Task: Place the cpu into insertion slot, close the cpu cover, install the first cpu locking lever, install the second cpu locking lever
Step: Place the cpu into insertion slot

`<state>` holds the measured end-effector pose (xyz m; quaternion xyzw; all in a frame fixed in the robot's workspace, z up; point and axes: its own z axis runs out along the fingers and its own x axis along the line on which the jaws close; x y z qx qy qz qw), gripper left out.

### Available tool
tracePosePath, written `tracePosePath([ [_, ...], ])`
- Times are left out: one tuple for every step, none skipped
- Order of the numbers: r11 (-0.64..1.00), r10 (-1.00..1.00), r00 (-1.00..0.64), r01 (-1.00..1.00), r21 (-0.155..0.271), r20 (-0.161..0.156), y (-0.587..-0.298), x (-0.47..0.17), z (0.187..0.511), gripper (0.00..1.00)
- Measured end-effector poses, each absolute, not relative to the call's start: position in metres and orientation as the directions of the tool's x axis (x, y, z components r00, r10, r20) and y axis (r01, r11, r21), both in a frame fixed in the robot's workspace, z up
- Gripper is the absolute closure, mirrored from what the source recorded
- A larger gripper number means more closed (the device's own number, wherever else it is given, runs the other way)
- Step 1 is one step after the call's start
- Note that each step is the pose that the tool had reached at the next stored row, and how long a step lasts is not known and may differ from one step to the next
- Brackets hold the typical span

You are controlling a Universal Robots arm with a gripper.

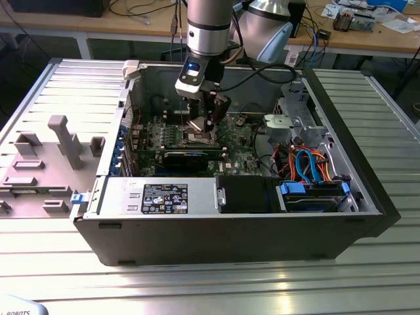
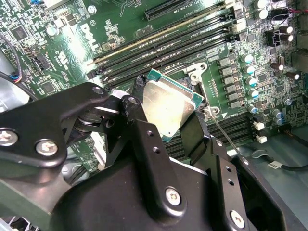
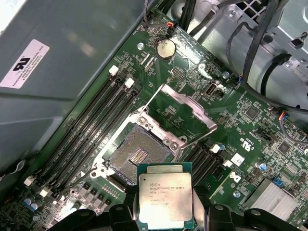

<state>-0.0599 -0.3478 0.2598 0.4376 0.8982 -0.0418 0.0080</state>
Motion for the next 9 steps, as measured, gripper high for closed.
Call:
tracePosePath([
  [0.612,0.786,-0.616,0.788,-0.068,-0.051,-0.3478,-0.0599,0.2598,0.45],
  [0.611,0.787,-0.614,0.789,-0.068,-0.051,-0.3478,-0.0599,0.2598,0.45],
  [0.610,0.788,-0.614,0.789,-0.068,-0.051,-0.3478,-0.0599,0.2598,0.45],
  [0.609,0.789,-0.613,0.790,-0.068,-0.051,-0.3478,-0.0599,0.2598,0.45],
  [0.608,0.789,-0.612,0.791,-0.068,-0.051,-0.3478,-0.0599,0.2598,0.45],
  [0.607,0.790,-0.611,0.791,-0.068,-0.051,-0.3478,-0.0599,0.2598,0.45],
  [0.606,0.791,-0.609,0.793,-0.068,-0.051,-0.3478,-0.0599,0.2598,0.45],
  [0.605,0.792,-0.608,0.793,-0.068,-0.051,-0.3478,-0.0599,0.2598,0.45],
  [0.604,0.793,-0.608,0.794,-0.068,-0.051,-0.3478,-0.0599,0.2598,0.45],
])
